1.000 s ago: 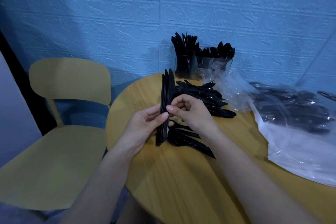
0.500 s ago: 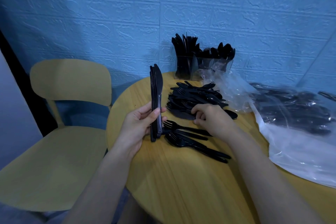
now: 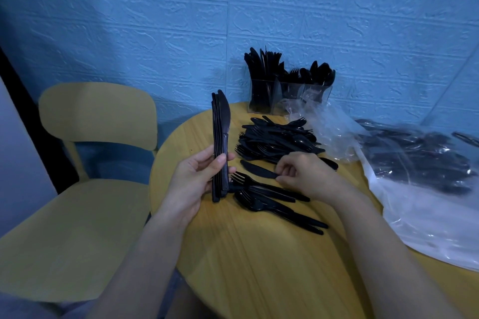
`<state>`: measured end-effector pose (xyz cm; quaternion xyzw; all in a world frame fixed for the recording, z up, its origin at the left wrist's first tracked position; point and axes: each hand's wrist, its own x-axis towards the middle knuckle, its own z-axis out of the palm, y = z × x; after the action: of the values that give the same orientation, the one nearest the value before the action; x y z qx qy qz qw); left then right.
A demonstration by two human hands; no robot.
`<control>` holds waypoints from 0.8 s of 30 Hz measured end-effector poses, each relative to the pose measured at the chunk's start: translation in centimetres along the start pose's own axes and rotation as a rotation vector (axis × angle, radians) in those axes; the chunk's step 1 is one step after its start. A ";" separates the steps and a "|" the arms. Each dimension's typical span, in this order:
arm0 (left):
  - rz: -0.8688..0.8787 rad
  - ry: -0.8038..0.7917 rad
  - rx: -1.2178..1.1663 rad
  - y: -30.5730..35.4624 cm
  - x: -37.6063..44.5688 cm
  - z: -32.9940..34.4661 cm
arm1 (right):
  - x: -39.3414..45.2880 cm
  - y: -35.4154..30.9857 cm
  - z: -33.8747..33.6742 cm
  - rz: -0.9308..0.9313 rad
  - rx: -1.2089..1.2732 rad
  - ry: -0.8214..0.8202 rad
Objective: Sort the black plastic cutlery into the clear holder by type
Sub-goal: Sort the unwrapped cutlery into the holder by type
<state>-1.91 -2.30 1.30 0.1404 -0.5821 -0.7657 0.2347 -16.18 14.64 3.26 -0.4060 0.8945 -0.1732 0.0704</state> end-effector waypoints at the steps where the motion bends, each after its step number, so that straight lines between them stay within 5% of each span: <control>1: 0.001 0.000 0.001 0.0 0.0 0.0 | 0.0 0.0 0.0 -0.009 -0.009 -0.001; 9: -0.004 -0.004 0.000 0.1 -0.2 0.1 | -0.6 -0.1 -1.1 0.032 -0.035 0.079; 13: -0.005 -0.026 -0.010 0.2 -0.4 0.3 | -1.0 -0.9 -2.9 0.053 0.609 0.289; 17: -0.008 -0.068 0.005 0.4 -0.6 0.5 | -1.3 -3.7 -2.9 -0.072 1.117 0.132; 24: -0.035 -0.184 -0.055 0.7 -0.8 0.8 | -0.3 -6.2 0.4 -0.125 0.991 0.093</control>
<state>-1.48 -1.39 2.10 0.0732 -0.5775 -0.7950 0.1706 -11.51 10.95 5.20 -0.3686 0.6810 -0.5989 0.2044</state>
